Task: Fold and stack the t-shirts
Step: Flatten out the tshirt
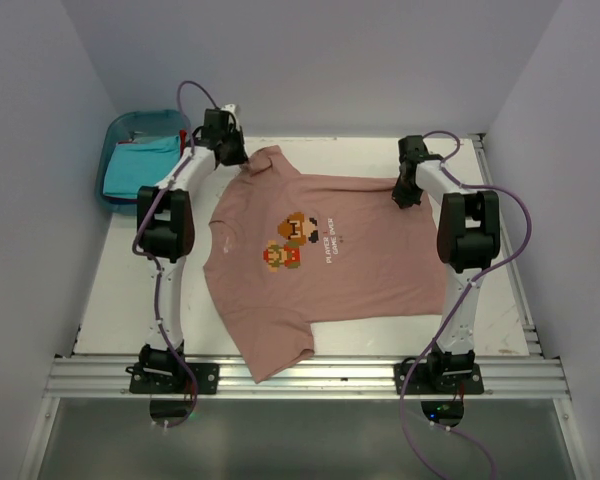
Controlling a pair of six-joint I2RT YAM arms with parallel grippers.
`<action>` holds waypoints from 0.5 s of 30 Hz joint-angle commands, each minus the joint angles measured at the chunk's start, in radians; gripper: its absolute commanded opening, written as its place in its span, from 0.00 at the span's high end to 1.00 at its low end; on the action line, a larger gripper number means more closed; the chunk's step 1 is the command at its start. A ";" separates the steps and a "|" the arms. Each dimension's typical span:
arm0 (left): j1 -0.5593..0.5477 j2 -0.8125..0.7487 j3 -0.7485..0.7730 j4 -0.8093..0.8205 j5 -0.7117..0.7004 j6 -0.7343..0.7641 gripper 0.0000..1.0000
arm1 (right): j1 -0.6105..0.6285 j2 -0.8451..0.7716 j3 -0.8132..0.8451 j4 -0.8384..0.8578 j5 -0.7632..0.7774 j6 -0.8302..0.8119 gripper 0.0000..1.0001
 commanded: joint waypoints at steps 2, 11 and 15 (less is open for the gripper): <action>0.011 -0.032 0.133 0.044 -0.087 0.054 1.00 | 0.000 0.009 0.015 0.011 0.010 -0.005 1.00; 0.012 0.123 0.283 0.160 -0.214 0.053 0.77 | 0.000 0.013 0.027 0.001 0.020 -0.016 1.00; 0.014 0.097 0.259 0.245 -0.308 0.042 0.21 | 0.000 0.009 0.023 0.001 0.026 -0.022 1.00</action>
